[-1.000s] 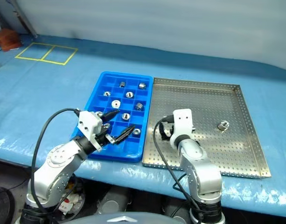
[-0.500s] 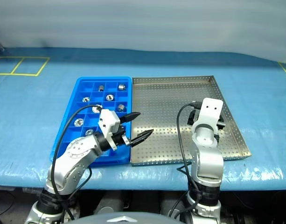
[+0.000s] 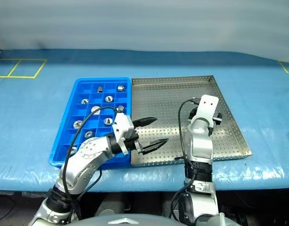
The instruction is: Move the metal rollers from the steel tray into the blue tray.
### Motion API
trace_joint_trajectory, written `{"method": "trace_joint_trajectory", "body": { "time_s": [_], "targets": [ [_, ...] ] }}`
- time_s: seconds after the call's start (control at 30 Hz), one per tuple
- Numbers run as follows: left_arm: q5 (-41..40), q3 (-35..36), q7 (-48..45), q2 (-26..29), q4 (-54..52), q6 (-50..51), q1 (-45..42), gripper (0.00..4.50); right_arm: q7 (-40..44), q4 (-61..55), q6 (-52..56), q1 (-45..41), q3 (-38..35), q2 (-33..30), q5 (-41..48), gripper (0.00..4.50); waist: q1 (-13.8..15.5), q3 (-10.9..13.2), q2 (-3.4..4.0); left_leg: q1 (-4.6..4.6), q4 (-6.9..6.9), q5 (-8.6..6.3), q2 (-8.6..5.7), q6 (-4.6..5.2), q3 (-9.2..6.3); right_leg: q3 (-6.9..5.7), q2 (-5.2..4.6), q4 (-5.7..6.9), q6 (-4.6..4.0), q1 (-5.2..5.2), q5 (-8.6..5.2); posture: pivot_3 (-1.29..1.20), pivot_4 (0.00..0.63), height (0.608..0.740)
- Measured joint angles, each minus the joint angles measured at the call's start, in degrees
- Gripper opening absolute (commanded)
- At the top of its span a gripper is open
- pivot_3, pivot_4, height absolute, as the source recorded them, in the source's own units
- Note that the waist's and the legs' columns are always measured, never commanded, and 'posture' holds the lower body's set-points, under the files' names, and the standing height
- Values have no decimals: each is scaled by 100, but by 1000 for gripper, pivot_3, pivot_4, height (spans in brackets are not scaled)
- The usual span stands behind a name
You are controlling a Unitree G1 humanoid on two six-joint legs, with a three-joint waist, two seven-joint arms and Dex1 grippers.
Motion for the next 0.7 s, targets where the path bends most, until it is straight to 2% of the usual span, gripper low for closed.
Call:
{"method": "trace_joint_trajectory", "body": {
  "time_s": [0.33, 0.7],
  "targets": [
    [-5, -55, 2, -27, -1, -1, 82, 4500, -281, 1436, -841, -752, -714, -178, 520, 4484, -12, 0, 0, 0, -3, 1, -3, 2, 6, 3, 0, 1, 2, 1, 3, 108, 150, 740],
    [-3, -79, 48, -30, -28, 0, 223, 4500, -349, 2253, -1029, -984, -847, -328, 876, 4484, 27, 1, 1, 2, -3, 1, -2, 2, 5, 5, 0, 2, 2, 1, 3, 135, 150, 740]
  ]
}}
